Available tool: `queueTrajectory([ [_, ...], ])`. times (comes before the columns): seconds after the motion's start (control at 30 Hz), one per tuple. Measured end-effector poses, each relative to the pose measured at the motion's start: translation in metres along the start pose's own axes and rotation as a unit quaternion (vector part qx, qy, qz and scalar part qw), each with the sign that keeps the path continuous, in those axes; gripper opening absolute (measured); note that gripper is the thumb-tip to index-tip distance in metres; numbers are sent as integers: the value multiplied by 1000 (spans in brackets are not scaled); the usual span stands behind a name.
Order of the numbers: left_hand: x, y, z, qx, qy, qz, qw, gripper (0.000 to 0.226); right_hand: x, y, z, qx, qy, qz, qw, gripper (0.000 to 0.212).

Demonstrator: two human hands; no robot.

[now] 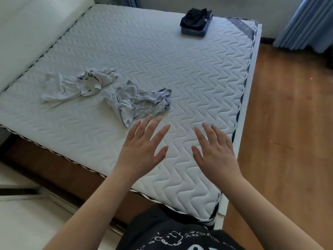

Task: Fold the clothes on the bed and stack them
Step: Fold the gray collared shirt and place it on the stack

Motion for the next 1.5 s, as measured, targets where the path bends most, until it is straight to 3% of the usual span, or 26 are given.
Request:
queueTrajectory([
  [0.27, -7, 21, 111, -14, -68, 37, 997, 63, 62, 17, 67, 6, 20, -20, 1000, 60],
  [0.63, 20, 65, 299, -42, 55, 69, 995, 62, 160, 83, 222, -8, 72, -40, 997, 54],
  [0.97, 27, 98, 344, -61, 35, 83, 994, 57, 190, 101, 263, 19, 64, -83, 994, 54],
  [1.2, 4, 127, 370, -18, -25, 149, 988, 65, 225, 158, 273, 65, 37, 3, 997, 60],
  [1.5, 11, 160, 448, -46, -35, 145, 988, 67, 264, 204, 311, 62, 33, 12, 997, 60],
])
Point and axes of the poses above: each hand's wrist, its own x-axis towards the middle knuckle, its own y-axis out of the palm, z = x × y, the point moved 10 cm from there along x, towards the middle knuckle, and after that the axes turned 12 degrees about -z, right-handed, at the moved point
